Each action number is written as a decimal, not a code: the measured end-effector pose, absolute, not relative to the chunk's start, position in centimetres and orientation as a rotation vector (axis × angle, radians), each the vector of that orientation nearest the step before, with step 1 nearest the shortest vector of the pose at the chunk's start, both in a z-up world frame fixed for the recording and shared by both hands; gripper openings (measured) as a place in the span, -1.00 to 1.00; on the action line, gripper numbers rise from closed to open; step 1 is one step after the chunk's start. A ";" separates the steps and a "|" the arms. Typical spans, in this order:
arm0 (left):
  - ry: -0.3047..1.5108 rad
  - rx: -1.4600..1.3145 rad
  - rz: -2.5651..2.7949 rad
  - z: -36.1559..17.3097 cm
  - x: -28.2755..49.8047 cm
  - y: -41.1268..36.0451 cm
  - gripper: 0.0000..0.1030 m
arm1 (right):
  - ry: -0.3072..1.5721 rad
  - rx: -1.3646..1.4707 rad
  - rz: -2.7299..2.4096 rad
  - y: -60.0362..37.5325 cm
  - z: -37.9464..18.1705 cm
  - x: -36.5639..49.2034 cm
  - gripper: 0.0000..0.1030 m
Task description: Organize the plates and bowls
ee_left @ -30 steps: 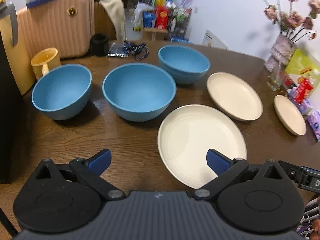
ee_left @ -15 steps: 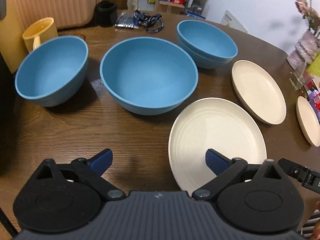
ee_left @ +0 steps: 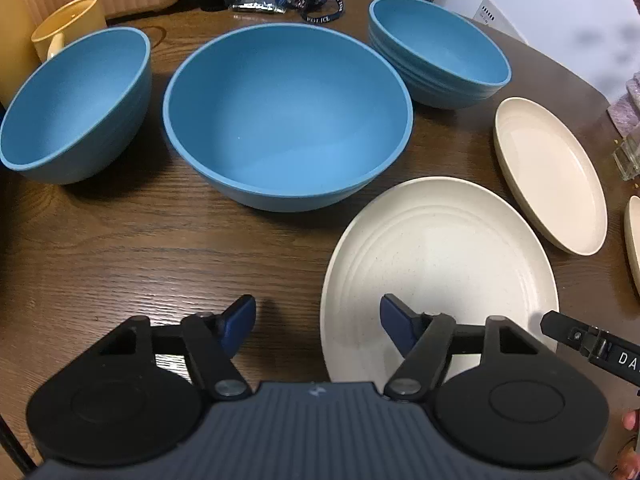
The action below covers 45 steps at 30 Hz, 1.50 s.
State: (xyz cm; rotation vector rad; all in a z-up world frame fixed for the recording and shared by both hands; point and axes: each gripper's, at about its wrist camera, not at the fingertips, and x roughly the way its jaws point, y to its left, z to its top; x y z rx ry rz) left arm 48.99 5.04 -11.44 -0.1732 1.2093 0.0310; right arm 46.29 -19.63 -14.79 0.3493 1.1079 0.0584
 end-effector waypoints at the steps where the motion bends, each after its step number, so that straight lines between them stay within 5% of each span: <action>1: 1.210 -0.174 0.035 -11.6 49.2 4.9 0.32 | 1.113 0.351 0.064 -19.6 -15.0 46.4 -0.02; 8: 1.239 -0.201 0.043 -12.6 50.0 4.7 -0.07 | 1.131 0.396 0.106 -20.6 -16.0 47.5 -0.23; 18: 1.241 -0.221 0.047 -13.0 50.4 5.0 -0.32 | 1.146 0.442 0.166 -20.6 -16.7 48.3 -0.67; 22: 1.236 -0.233 0.021 -13.0 50.4 5.0 -0.65 | 1.153 0.452 0.180 -20.4 -16.9 48.4 -0.84; 45: 1.165 -0.213 0.000 -11.1 47.1 6.1 -0.68 | 1.067 0.444 0.200 -19.7 -14.8 44.9 -0.89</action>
